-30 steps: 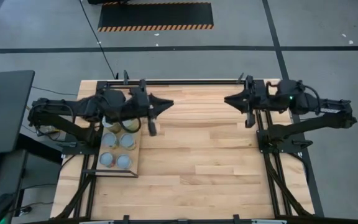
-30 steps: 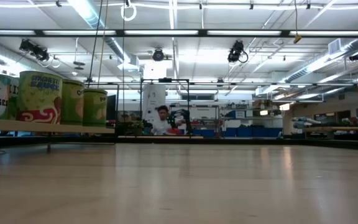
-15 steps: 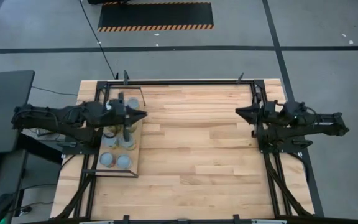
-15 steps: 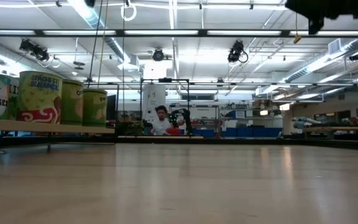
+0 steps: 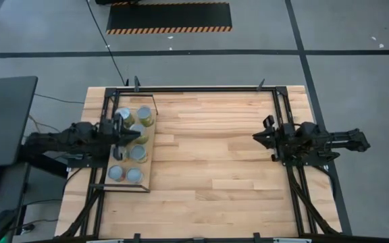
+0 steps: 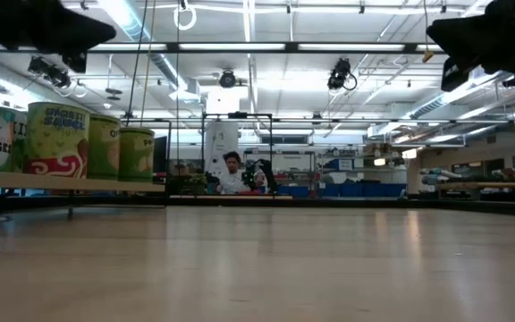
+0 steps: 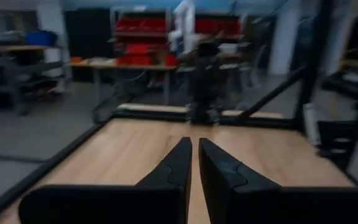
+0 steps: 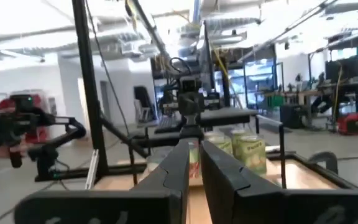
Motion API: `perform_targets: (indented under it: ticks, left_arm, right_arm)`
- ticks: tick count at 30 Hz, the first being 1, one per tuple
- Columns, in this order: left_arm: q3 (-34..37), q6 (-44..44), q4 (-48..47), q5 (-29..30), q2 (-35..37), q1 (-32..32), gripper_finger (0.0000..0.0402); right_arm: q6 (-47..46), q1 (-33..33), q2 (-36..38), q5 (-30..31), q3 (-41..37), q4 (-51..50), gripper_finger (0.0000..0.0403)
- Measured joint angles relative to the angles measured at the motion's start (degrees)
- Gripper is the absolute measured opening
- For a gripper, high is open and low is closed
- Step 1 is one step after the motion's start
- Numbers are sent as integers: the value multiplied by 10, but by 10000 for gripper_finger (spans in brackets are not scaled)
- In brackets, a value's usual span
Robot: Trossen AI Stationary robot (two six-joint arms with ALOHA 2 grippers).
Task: Pick and place cans onto a shelf
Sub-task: Return to Home Position
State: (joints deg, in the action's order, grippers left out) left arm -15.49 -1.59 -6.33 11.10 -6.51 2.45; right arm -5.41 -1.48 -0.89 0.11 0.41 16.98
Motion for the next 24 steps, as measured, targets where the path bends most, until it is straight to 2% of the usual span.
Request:
perform_targets:
  ticks: [3,9,13,24]
  left_arm:
    - [56,-8,14,-35,66,0,36]
    - [116,-34,64,-67,44,1,36]
    - [135,8,67,-76,49,1,36]
    - [144,4,69,-83,32,1,36]
  right_arm:
    - [7,-1,-4,0,0,3,48]
    - [21,1,-7,48,0,-48,48]
    - [20,1,-12,48,0,-51,48]
    - [21,1,-12,48,0,-50,48]
